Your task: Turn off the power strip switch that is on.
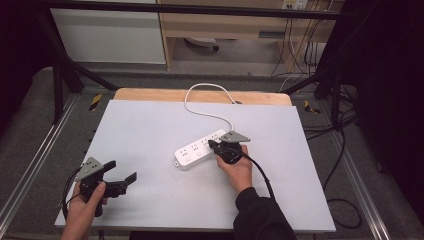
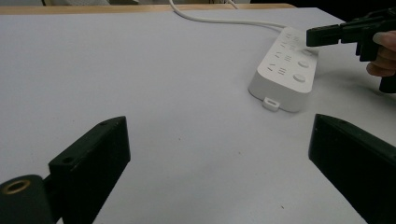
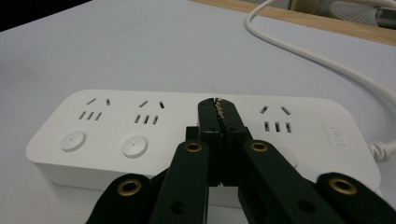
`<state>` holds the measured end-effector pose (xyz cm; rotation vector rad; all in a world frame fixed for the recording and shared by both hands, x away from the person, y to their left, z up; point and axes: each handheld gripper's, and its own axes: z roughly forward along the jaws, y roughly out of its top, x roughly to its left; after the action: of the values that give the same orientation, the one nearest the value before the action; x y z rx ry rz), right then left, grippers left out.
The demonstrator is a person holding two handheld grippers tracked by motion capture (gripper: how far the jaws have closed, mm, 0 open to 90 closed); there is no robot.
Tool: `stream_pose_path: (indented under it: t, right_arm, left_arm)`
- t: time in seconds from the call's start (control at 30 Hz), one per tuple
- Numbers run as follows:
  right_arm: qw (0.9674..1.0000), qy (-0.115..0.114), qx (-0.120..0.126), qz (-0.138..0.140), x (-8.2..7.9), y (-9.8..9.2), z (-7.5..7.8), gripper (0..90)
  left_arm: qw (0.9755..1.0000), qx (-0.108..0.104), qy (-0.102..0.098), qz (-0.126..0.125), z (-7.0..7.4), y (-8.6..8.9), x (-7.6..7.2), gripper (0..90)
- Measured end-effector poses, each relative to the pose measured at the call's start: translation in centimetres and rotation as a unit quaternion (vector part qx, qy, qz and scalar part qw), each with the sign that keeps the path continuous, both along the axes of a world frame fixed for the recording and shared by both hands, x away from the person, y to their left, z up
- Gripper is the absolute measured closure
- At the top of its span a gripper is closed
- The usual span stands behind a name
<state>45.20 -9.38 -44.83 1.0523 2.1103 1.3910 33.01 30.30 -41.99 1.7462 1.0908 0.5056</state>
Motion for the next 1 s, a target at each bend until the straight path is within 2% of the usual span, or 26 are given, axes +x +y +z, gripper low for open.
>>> stream_pose_path:
  t: [1.0]
  right_arm:
    - [0.9998,0.016,-0.006,-0.002,-0.17,0.10,-0.52,90.0]
  left_arm:
    - [1.0000,-0.001,0.002,-0.001,-0.01,-0.02,-0.03,5.2]
